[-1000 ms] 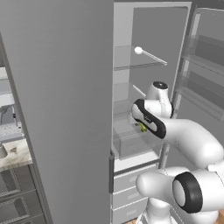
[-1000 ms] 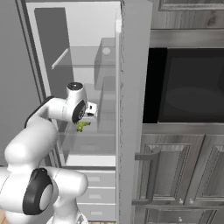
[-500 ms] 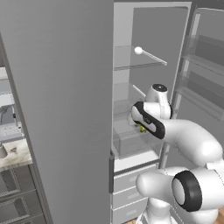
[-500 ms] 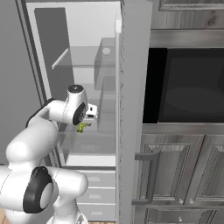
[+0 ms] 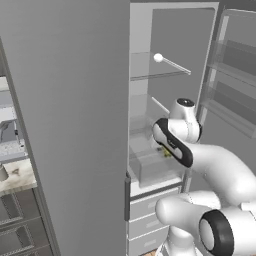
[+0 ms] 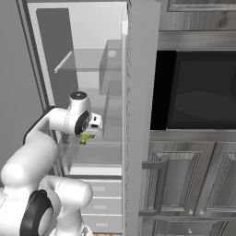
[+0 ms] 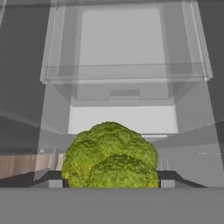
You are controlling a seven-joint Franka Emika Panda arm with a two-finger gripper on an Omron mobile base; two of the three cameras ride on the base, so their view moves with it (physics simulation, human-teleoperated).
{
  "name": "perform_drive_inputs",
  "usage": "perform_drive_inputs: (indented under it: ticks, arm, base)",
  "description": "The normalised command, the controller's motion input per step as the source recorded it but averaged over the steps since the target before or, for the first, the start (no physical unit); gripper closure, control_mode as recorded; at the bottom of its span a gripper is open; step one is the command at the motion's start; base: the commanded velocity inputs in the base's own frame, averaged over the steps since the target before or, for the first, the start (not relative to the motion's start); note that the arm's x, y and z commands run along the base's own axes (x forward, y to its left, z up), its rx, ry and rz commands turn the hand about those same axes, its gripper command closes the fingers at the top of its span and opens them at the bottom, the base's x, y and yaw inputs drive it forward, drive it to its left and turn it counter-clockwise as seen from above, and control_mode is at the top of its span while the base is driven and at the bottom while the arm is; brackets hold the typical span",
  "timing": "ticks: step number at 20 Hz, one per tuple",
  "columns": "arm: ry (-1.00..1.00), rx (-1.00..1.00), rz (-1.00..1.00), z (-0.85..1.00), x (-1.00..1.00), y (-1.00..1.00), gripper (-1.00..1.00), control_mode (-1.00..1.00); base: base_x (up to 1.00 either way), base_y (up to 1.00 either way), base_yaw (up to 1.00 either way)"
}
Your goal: Place the broccoli and mushroom inside the fridge drawer. Close the drawer after placing the vegetables.
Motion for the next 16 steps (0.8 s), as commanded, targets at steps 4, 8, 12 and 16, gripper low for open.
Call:
perform_drive_inputs:
  ticks: [4, 8, 12, 16]
  arm:
    - [0.00, 0.00, 0.04, -0.44, -0.97, 0.02, 1.00, -1.00]
    - [0.04, 0.00, 0.09, 0.71, 0.26, -0.12, 1.00, -1.00]
    - [0.16, 0.00, 0.09, 0.44, 0.97, -0.07, 1.00, -1.00]
    - [0.14, 0.00, 0.06, -0.33, 0.69, 0.00, 1.00, -1.00]
  base:
    - [0.00, 0.00, 0.00]
    - [0.00, 0.00, 0.00]
    - [0.00, 0.00, 0.00]
    - [0.00, 0.00, 0.00]
